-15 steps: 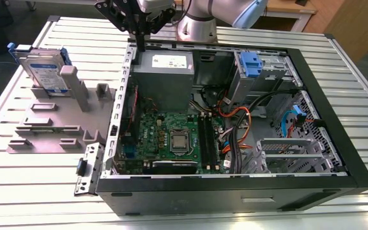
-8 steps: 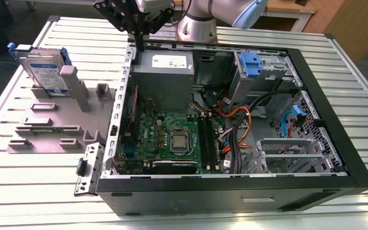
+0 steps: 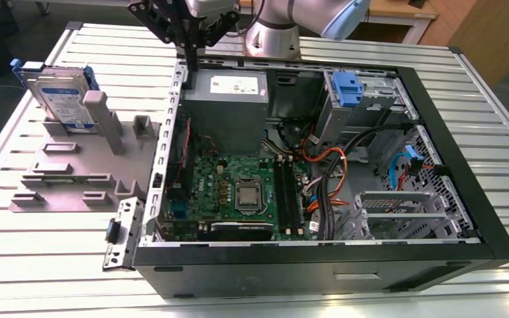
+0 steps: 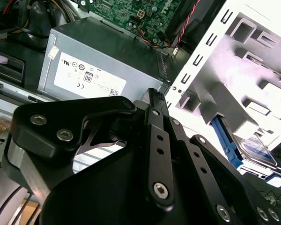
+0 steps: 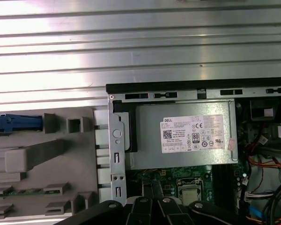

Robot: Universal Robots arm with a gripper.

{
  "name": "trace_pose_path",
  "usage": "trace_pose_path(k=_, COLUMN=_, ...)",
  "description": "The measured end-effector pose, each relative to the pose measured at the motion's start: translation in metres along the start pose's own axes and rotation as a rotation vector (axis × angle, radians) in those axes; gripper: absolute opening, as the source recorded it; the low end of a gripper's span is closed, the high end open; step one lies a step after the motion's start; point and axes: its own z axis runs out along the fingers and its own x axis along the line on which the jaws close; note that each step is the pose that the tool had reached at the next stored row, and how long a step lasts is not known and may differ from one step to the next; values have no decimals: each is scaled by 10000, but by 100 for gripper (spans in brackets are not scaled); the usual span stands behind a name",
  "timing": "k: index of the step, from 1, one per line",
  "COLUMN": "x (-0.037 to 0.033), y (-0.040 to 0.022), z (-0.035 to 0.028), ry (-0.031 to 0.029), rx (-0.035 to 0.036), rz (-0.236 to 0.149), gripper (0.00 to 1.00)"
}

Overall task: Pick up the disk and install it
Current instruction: 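Reach for the disk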

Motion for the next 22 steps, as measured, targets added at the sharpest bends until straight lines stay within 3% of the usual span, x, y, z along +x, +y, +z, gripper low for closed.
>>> trace_pose_path(k=22, x=52, y=-4, z=-1, ry=0, rx=1, rz=0, gripper=11)
